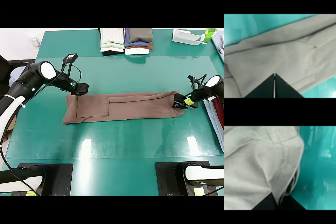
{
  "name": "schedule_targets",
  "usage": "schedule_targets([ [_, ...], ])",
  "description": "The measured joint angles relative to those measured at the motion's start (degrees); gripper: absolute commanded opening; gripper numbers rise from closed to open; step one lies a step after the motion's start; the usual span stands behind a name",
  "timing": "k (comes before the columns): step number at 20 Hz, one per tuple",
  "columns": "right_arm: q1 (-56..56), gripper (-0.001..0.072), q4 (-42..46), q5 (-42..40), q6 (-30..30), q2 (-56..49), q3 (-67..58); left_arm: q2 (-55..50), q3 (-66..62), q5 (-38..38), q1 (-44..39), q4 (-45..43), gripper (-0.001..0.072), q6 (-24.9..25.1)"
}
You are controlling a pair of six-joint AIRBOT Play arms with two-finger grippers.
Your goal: Fold the shirts.
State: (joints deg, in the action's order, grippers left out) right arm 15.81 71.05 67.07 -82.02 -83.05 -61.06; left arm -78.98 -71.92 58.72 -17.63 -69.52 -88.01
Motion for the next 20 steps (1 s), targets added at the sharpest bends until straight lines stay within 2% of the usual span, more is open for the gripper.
schedule_targets([
  [6,-0.52,0.0012,-0.57,6.29,-1.01,12.07,-0.04,-3.43,0.70,-3.91,-7.80,2.32,0.0024,1.22],
  [12,-4.28,0.0012,-0.85,13.25,-4.61,24.63,-5.92,-14.43,-7.13,-7.54,-17.46,5.49,0.0024,2.01],
  [16,-11.26,0.0012,-1.01,15.56,-8.83,27.17,-14.08,-21.88,-14.14,-7.63,-21.68,7.89,0.0025,2.62],
  [20,-20.24,0.0012,-0.98,16.33,-11.96,24.59,-22.58,-25.70,-17.14,-7.34,-23.39,9.22,0.0025,2.89],
])
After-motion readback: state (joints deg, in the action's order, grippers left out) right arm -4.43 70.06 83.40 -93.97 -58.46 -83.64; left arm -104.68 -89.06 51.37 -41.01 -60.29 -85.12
